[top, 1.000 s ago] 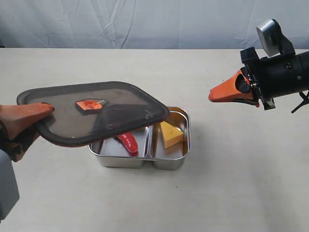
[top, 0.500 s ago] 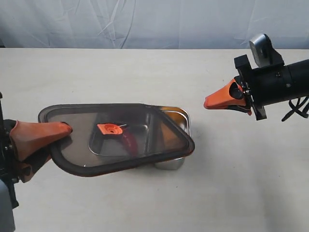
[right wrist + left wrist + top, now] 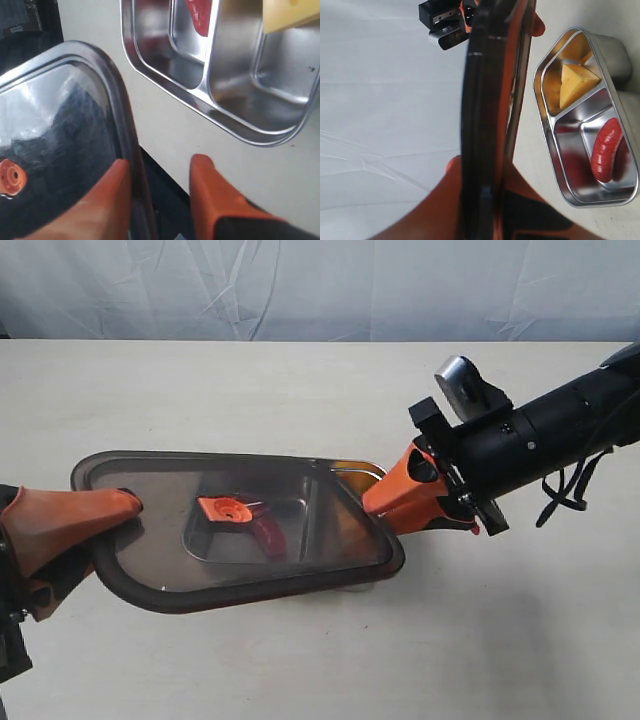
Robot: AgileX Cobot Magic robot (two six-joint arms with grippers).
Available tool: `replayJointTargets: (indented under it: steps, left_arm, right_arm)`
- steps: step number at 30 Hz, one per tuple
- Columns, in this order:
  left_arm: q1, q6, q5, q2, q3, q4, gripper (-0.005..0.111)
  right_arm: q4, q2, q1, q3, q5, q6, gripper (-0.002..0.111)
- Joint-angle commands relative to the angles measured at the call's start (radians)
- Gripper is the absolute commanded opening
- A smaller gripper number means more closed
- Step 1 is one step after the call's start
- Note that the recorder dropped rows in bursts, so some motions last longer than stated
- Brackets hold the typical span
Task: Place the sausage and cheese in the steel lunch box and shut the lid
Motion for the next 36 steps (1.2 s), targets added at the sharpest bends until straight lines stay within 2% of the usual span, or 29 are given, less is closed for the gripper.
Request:
replayJointTargets:
  steps: [1, 2, 29, 36]
  left_arm:
    - [-0.004, -0.004, -0.002, -0.014, -0.007, -0.006, 0.0]
    - [-0.004, -0.004, -0.004, -0.014, -0.007, -0.006, 0.0]
    - [-0.004, -0.032, 0.011, -0.014, -0.007, -0.014, 0.0]
    - [-0.004, -0.031, 0.007, -0.014, -0.007, -0.014, 0.0]
  right_arm:
    - [-0.012, -0.018, 0.003, -0.004, 0.0, 0.03, 0.006]
    - [-0.012, -0.021, 0.003, -0.004, 0.0, 0.034, -0.001]
    - [0.053, -0.189, 0.012, -0.004, 0.0, 0.031, 0.0]
    - [0.055, -0.189, 0.012, -0.004, 0.0, 0.127, 0.001]
